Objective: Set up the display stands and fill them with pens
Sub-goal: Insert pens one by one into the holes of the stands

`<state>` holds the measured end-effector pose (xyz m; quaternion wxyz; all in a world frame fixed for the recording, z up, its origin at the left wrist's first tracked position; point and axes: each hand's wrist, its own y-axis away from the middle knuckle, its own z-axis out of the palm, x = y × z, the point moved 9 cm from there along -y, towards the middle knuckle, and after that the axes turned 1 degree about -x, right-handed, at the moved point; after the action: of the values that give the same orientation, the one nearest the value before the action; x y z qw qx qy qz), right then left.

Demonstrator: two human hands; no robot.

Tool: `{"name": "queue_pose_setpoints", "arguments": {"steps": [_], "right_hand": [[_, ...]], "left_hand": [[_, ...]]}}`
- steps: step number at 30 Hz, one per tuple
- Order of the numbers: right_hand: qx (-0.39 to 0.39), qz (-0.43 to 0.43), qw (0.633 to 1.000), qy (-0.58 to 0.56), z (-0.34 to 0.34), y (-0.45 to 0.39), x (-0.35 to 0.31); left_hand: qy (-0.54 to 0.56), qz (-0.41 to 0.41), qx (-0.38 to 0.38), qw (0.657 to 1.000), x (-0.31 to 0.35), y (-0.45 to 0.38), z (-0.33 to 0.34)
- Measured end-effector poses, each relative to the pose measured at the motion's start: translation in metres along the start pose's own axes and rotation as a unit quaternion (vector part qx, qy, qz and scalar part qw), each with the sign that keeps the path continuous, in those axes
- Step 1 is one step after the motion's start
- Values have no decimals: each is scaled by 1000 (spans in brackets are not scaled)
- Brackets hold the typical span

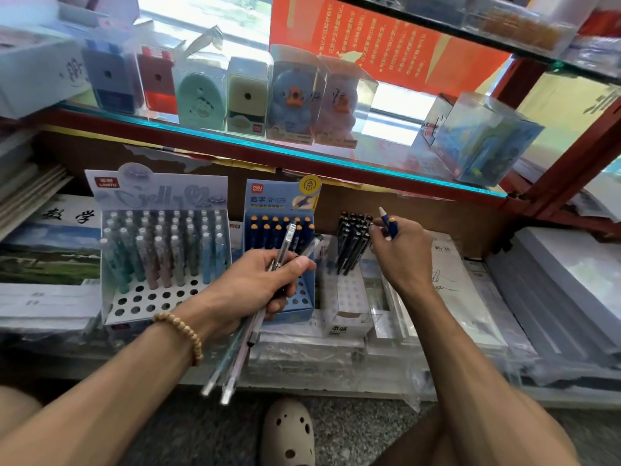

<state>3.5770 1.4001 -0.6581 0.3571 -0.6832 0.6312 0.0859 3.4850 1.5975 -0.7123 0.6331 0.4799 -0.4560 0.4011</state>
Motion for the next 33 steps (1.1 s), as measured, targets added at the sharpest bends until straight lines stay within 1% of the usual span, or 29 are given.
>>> {"name": "queue_pose_setpoints", "arguments": {"steps": [1, 2, 3, 5, 6, 7, 8, 10, 16, 18, 20, 22, 24, 28, 31, 33], "right_hand": [[11, -6, 1000, -19, -6, 2, -7], [-2, -3, 998, -63, -8, 5, -14], [-41, 4, 992, -121, -5, 8, -22], [-156, 15, 965, -211, 10, 19, -42], [-202, 11, 952, -230, 17, 26, -51], [-233, 3, 942, -243, 22, 31, -58], [-250, -3, 934, -254, 26, 34, -64], [-262, -9, 927, -269, 28, 34, -65], [-258, -4, 918, -300, 22, 30, -63], [-236, 24, 911, -338, 14, 24, -57], [-195, 72, 900, -382, 3, 15, -43], [-170, 100, 896, -397, -3, 12, -33], [-166, 103, 896, -400, -2, 15, -34], [-127, 75, 938, -314, -3, 18, -33], [-101, 93, 943, -303, -12, 12, -20], [-54, 101, 951, -287, -31, 4, -7]], "left_hand": [[-2, 2, -5, 1000, 1, 1, 1], [-5, 5, -9, 1000, 2, 1, 2], [-9, 7, -11, 1000, 3, 1, 3], [-22, 15, -10, 1000, 5, 2, 2], [-32, 17, -10, 999, 5, 2, 1], [-41, 19, -11, 999, 6, 2, 2], [-48, 20, -14, 999, 6, 2, 4], [-50, 21, -18, 998, 6, 3, 7], [-14, 21, -29, 999, 10, 2, 4], [-17, 18, -43, 999, 10, 2, 5], [-18, 11, -51, 998, 8, 3, 4], [-29, 12, -42, 999, 7, 4, 0], [-62, 25, -20, 998, 9, 3, -5], [-133, 54, 15, 990, 13, 0, -6], [-158, 59, 19, 986, 11, 0, -4], [-167, 53, 16, 984, 10, 0, -2]]}}
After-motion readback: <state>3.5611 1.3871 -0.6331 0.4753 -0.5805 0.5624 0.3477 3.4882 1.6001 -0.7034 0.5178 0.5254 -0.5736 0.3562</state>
